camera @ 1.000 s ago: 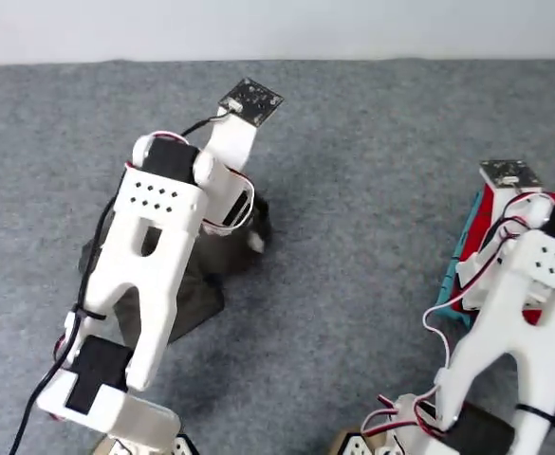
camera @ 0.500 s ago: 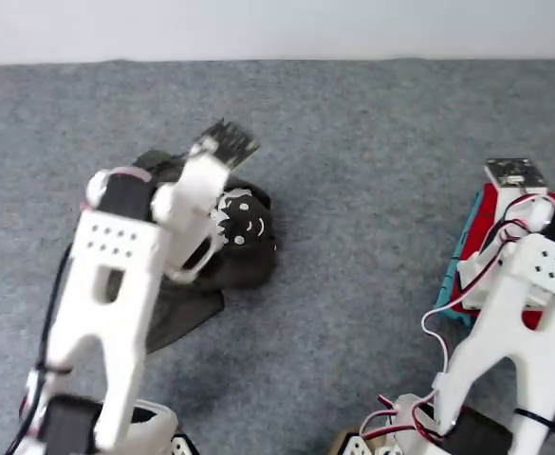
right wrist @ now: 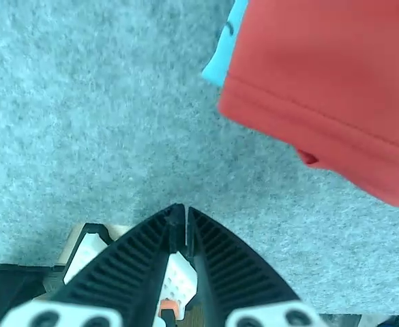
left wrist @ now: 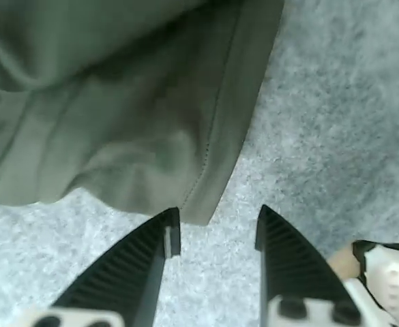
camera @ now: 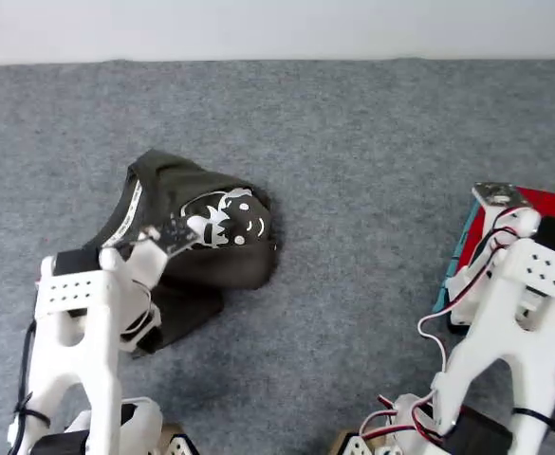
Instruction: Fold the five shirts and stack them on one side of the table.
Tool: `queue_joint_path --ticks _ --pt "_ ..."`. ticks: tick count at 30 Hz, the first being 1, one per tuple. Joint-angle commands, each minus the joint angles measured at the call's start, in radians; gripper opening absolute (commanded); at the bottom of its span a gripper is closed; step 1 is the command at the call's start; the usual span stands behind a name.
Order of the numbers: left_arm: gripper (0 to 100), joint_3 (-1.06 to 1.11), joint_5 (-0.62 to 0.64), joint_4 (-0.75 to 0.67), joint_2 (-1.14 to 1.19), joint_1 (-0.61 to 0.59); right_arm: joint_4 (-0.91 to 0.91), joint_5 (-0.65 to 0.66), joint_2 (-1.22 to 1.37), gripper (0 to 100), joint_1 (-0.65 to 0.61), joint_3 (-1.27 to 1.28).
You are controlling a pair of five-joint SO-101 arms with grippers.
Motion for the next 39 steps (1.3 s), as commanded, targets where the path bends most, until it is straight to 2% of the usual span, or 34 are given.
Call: queue_joint_path --ticks 1,7,16,19,25,35,39 --pt "19 0.054 -0.021 -0.083 -0.034 -0.011 0.039 -0.006 -0.041 0.9 -0.004 -0.002" --pt "19 0.088 -0.017 -0.167 -0.032 -0.012 0.039 -0.006 -0.041 0.9 -0.007 -0.003" --pt "19 0.088 -0.021 -0.18 -0.032 -0.014 0.039 -0.008 -0.041 1.0 -0.008 -0.003" --pt "19 0.082 -0.023 -0.199 -0.028 -0.048 0.039 -0.008 -0.041 1.0 -0.008 -0.003" --pt "18 0.051 -0.06 -0.212 0.124 -0.1 0.039 -0.008 -0.041 1.0 -0.008 -0.003" --pt "18 -0.01 -0.055 -0.27 0.344 -0.103 0.038 -0.009 -0.041 1.1 -0.008 -0.003" --pt "9 -0.085 -0.014 -0.245 0.411 -0.103 0.038 -0.009 -0.041 1.1 -0.008 -0.003"
